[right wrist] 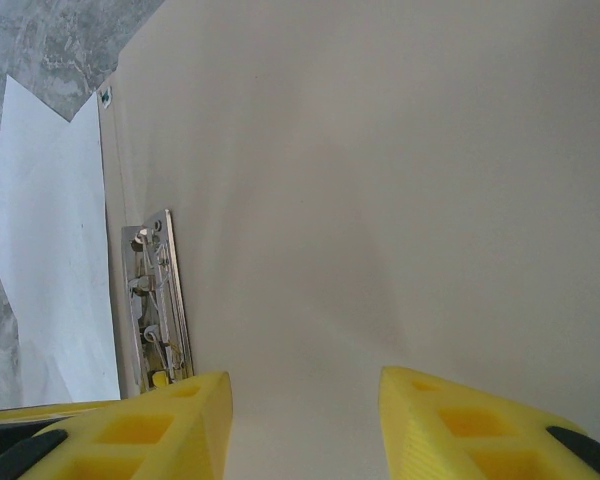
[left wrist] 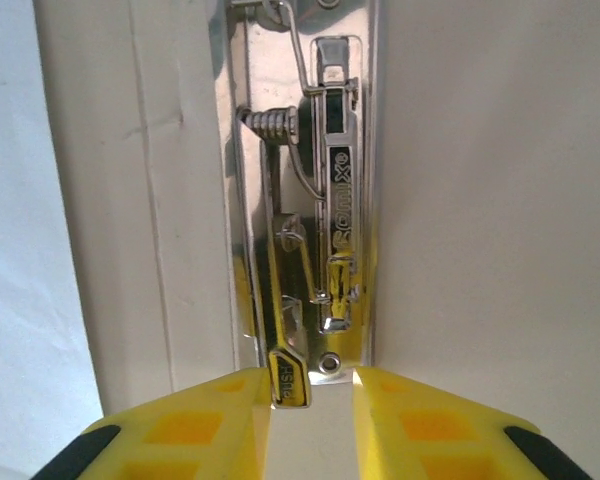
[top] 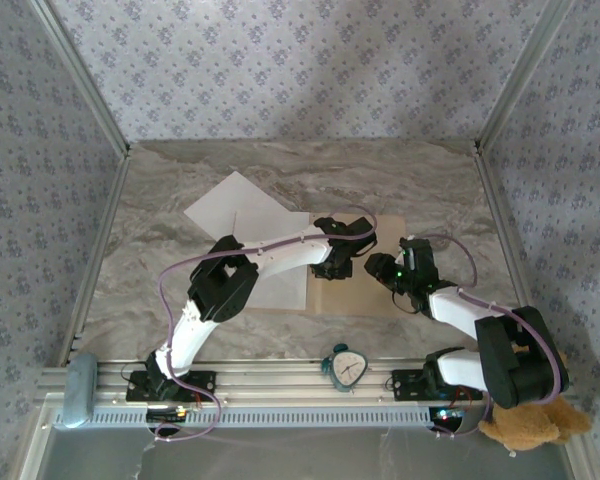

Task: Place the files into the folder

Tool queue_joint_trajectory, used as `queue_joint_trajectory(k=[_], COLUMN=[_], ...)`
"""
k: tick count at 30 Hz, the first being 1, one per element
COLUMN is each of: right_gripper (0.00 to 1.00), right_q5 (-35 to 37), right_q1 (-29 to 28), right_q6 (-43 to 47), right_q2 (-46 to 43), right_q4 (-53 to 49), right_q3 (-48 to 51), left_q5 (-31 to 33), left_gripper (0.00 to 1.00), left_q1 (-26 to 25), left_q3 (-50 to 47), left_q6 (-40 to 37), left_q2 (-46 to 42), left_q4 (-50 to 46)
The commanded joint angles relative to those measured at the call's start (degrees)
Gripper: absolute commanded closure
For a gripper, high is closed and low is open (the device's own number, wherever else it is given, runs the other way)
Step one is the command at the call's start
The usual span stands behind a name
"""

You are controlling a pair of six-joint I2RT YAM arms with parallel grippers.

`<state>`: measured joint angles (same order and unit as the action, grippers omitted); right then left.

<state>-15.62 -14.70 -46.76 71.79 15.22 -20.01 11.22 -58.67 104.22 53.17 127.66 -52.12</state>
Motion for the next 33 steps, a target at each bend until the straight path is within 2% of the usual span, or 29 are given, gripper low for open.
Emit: queue_joint_trajectory(k=[1,11,24,33], right_gripper=[0.56,0.56,0.56,0.56], right_q5=[1.0,1.0,1.1,0.7], right_q1=[0.2,0.2,0.2,0.2], right_q6=[-0.4,-0.4,-0.4,-0.6], right_q2=[0.2,0.3,0.4,2.0], right_q4=[-0.8,-1.0,-1.1,-1.4], right_q3=[-0.5,-0.4,-0.4,-1.2], left_q5=[1.4,0.8,0.7,-0.1], left_gripper=[0.71,0.81,0.82,0.87], left_q1=[-0.6,-0.5,-0.5,-0.5], left_q3=[1.4,0.9,0.5,-0.6], left_q6=[0.2,0.1,0.3,0.6], left_q2=[0.5,1.2,1.7,2.1], left_q4=[-3.0,-1.8,-1.2,0.3])
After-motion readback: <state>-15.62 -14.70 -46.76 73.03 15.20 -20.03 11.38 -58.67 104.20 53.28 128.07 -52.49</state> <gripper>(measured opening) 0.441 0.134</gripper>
